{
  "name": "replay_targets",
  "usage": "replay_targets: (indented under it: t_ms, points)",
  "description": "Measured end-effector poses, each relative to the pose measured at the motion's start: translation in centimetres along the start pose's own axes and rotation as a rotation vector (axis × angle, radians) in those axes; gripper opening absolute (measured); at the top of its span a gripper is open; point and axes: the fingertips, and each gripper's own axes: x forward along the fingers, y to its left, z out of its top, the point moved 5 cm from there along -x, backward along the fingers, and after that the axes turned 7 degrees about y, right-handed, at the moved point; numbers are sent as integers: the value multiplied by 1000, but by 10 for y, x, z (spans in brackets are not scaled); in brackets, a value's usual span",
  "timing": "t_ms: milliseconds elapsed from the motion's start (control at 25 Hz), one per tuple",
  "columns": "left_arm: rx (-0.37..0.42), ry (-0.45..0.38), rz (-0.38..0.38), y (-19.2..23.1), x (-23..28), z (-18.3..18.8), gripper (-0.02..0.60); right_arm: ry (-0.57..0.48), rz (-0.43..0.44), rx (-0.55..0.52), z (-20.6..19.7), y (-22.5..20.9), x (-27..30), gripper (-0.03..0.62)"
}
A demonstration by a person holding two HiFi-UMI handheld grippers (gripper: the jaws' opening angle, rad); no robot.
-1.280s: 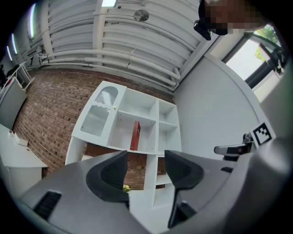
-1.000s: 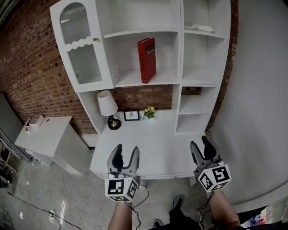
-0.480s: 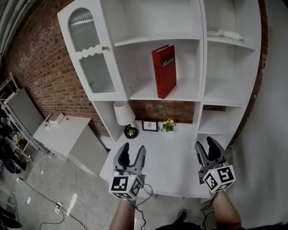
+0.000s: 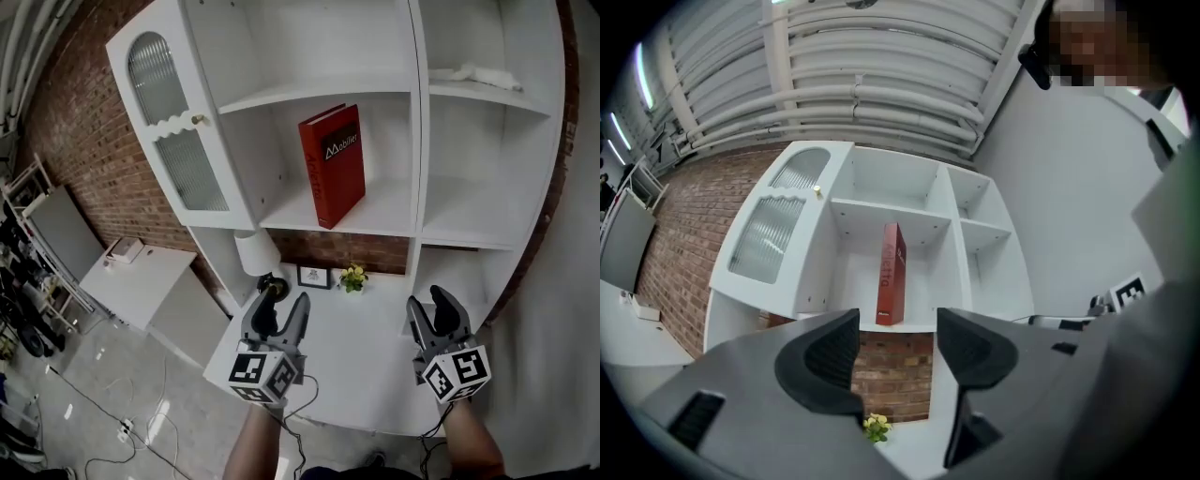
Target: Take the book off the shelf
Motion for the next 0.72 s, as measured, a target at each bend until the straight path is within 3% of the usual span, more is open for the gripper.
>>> replay_targets:
  t_ms: [280, 720]
  points:
    - [-17, -2, -64, 4, 68, 20, 252, -10, -71, 8, -2, -42, -5, 184]
    - [12, -19, -142, 24, 170, 55, 266, -14, -321, 11, -5, -72, -26, 181]
